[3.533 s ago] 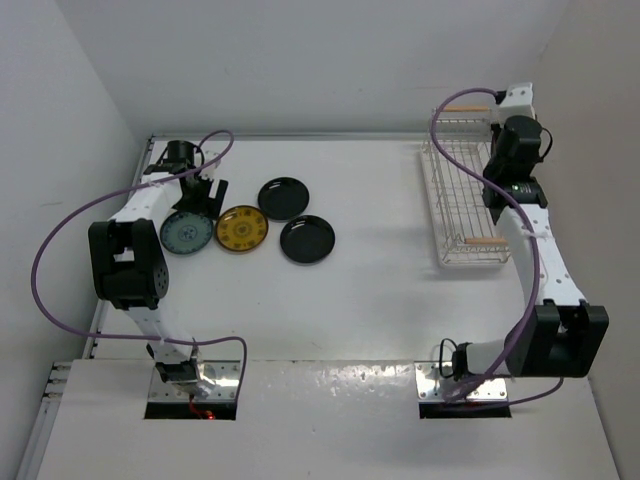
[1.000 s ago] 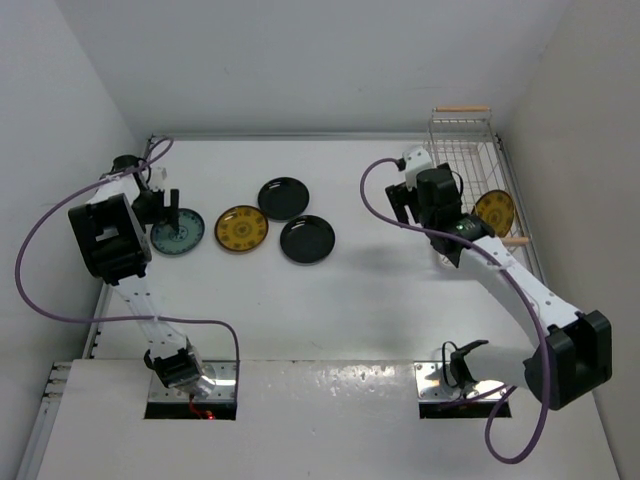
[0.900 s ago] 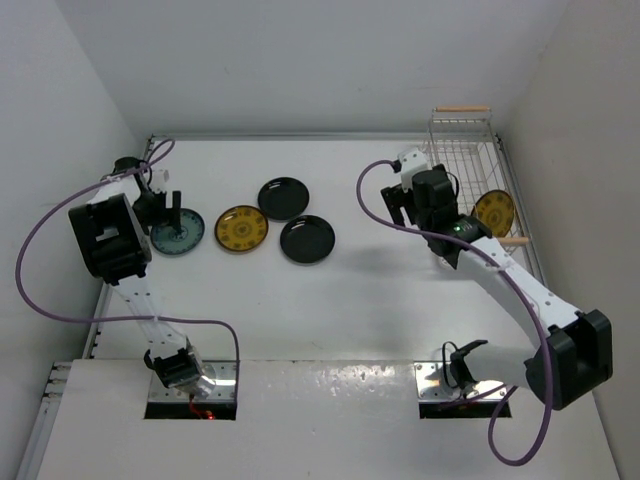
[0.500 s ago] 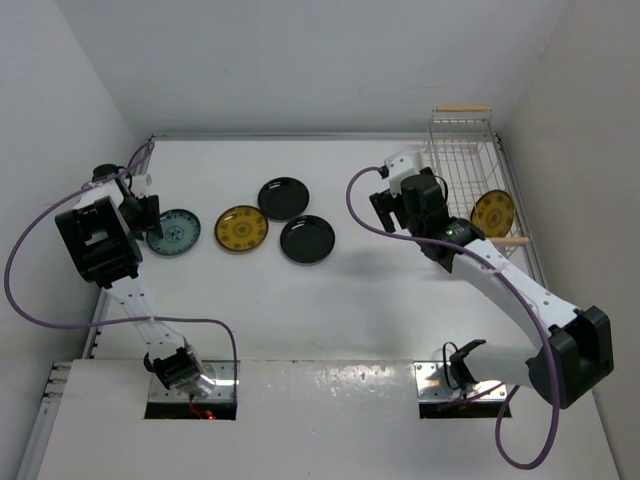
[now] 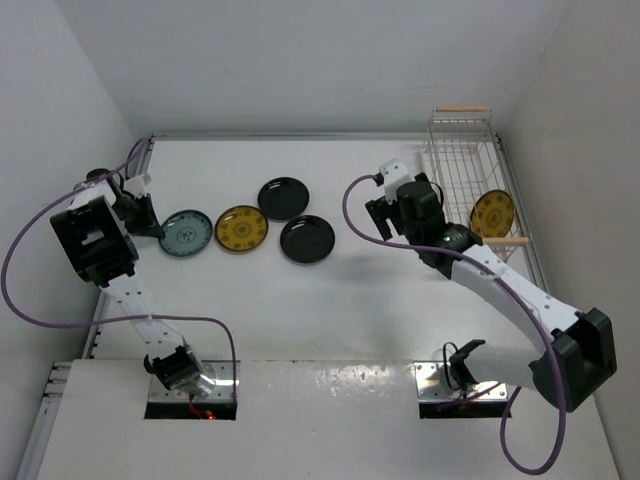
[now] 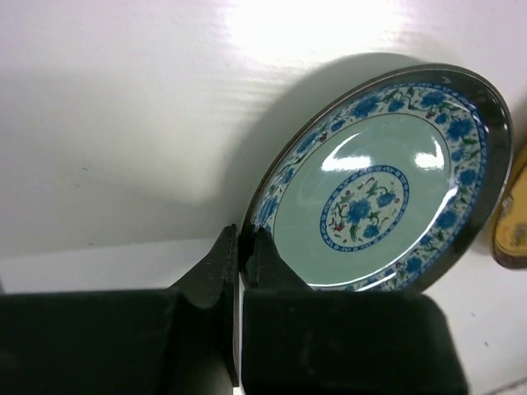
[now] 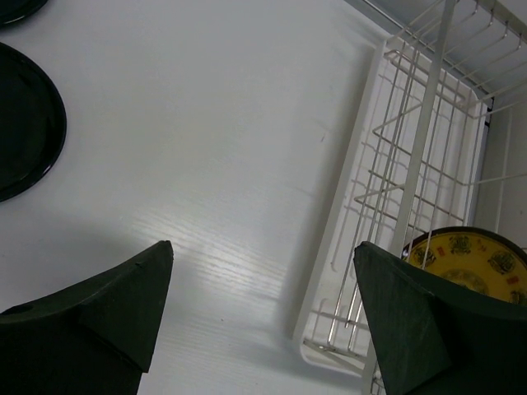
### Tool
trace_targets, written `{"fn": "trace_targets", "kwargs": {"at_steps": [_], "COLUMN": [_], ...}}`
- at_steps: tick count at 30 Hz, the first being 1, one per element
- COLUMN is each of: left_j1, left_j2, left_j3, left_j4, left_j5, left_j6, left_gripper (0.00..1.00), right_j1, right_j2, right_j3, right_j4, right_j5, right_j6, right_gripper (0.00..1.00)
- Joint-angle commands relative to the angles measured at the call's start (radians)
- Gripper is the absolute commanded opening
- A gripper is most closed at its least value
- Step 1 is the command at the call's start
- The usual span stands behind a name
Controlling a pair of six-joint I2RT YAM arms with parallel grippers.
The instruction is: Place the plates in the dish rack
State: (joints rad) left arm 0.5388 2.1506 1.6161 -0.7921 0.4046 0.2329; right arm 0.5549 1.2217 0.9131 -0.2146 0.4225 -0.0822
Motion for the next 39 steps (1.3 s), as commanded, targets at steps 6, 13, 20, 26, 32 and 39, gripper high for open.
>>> {"fn": "trace_targets", "kwargs": {"at_steps": [6,13,20,26,32,39], "left_j1": [-0.039,-0.197,-0.356,-0.537,-0.612,-0.64], "left_j2": [-0.184,-0.368,-0.472,-0.449,-0.439,-0.428], "left_j3": [0.111,0.176,0.174,0.128,0.139,0.139], "left_j4": [-0.116,-0.116,-0.125,-0.168,-0.177,-0.177], "left_j5": [0.217,0.235,0.388,0.531,0.579,0.579], "left_j6": [0.121,0.157,0.212,0.224,0.215,0.206], "left_gripper": [0.0,0.0,0.0,0.0,0.0,0.0], "right_j1": [0.002,0.004,0.004,0.014,0.02,0.031], "right_j2": [-0.027,0.058,0.12,0.249,0.354,0.424], "right_j3": [-0.006,0.032,0.075,0.159,0.196,0.201], "right_j4": [0.049,0.133,0.334,0.448,0.507,0.577], "right_j5": [-0.226,-0.491,-0.573,-0.686,-0.702,-0.778], "right_j6": [0.074,0.245,0.401,0.539,0.607,0.7], "right_gripper": [0.83,0.81,0.82,0.9,0.88,0.43]}}
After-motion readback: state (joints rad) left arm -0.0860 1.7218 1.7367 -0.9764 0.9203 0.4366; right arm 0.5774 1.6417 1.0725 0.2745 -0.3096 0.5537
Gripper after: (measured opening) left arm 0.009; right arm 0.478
